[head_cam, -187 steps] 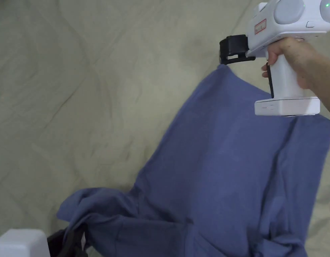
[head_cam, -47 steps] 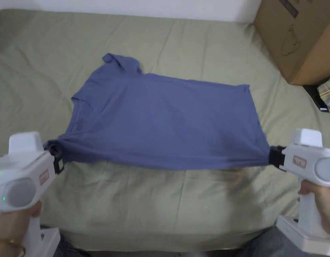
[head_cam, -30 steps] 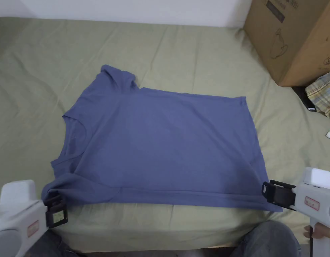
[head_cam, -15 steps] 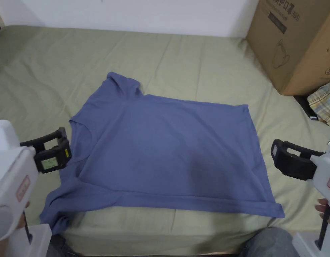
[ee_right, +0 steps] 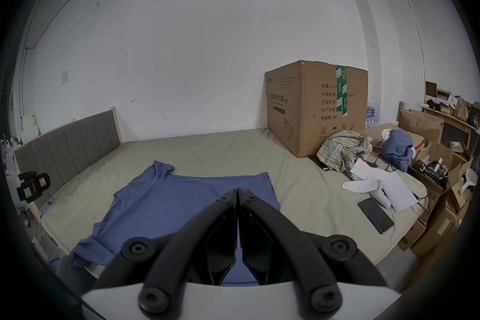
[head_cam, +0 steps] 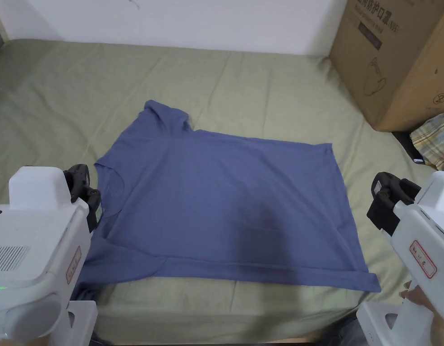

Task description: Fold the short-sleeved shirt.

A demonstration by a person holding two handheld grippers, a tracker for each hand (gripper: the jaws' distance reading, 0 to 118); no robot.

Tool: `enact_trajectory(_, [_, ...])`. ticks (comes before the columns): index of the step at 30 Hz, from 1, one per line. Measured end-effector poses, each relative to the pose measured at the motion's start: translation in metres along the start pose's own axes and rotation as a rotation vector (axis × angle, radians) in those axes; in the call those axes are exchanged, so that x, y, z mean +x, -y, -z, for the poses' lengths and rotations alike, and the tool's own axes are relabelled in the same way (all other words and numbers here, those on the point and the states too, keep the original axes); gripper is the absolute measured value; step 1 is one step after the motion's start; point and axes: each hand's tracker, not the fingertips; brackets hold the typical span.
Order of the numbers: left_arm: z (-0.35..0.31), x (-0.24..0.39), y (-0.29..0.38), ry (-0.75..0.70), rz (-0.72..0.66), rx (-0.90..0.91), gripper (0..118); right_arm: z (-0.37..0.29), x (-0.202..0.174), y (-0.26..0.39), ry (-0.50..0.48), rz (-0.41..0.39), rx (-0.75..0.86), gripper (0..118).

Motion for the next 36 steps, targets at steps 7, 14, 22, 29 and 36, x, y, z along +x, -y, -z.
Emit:
enact_trajectory(7, [0.001,-0.004,0.000,0.007,-0.017,-0.026,0,-0.001,0.002,0.003,-0.003,0.012,-0.004,0])
enact_trajectory(14, [0.031,-0.037,0.010,-0.045,-0.071,-0.325,35,0.003,0.005,0.007,-0.001,0.006,-0.029,0])
enact_trajectory(22, [0.045,-0.073,0.052,0.000,-0.100,-0.668,118,0.015,0.006,0.013,-0.009,0.031,-0.086,0])
enact_trajectory(29, [0.073,-0.054,0.097,0.033,-0.079,-0.846,106,0.016,0.005,0.010,-0.001,0.020,-0.096,0])
enact_trajectory(36, [0.072,-0.033,0.109,0.127,-0.068,-0.899,3,0.014,0.017,0.011,0.042,0.037,-0.110,0])
